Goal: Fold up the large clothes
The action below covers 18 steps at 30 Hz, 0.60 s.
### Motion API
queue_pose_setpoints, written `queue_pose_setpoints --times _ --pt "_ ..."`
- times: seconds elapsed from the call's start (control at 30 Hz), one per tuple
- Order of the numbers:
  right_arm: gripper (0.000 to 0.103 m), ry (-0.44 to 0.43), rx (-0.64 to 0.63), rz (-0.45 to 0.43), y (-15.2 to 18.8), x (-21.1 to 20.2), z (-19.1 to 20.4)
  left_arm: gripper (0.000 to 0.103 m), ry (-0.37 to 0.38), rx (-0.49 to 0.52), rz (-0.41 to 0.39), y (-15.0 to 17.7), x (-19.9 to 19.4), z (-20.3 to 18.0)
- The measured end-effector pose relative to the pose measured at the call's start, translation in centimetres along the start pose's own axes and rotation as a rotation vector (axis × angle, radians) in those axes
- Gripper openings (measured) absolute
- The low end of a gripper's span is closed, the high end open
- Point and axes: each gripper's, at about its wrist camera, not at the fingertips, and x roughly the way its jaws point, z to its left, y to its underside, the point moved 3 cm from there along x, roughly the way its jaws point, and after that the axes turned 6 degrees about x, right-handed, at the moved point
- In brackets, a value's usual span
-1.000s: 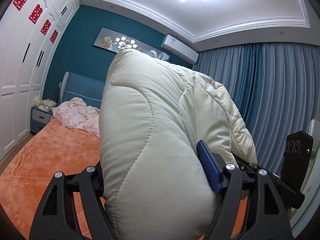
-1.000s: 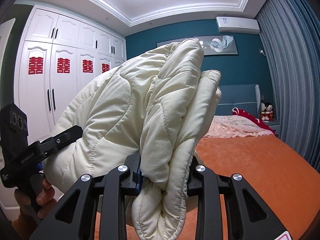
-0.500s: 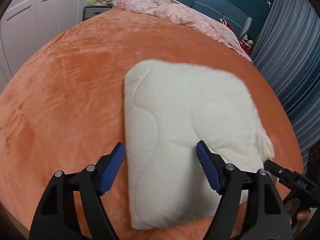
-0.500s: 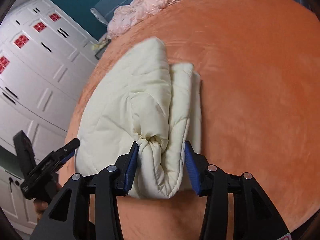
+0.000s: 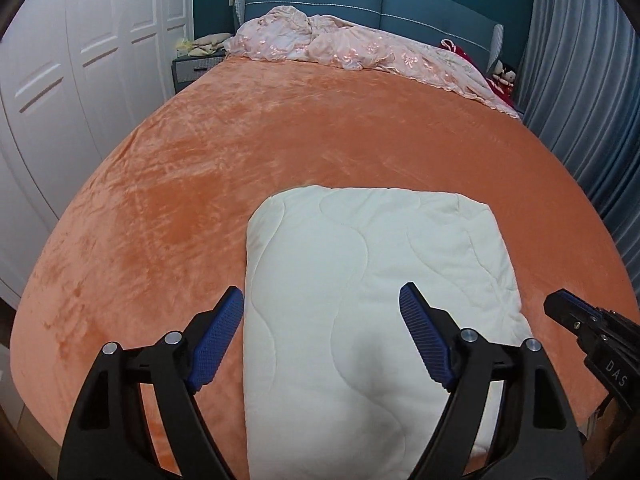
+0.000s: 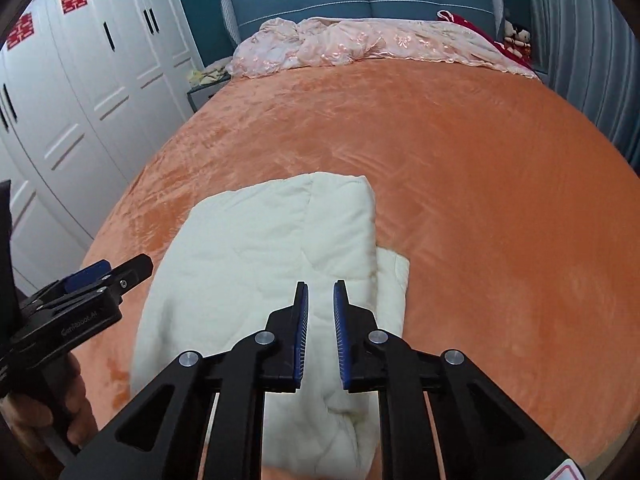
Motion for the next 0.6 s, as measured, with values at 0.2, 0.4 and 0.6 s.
queue_pose_setpoints --times 0.2,0.4,0.6 --pt "0.012 0.082 0.016 0.038 -1.8 6.2 0.1 0.077 -0.035 0.000 0.045 -1.6 5.4 -0.7" --pt "0.012 0.112 -0.003 0.060 -0.8 10.3 -0.5 0.079 -0.036 -0.010 0.071 -0.7 9.3 -0.4" --pt "0.012 0.088 0.018 0.043 0.9 12.4 -1.7 0.089 -0.050 -0.015 0.049 0.5 11.3 -0.7"
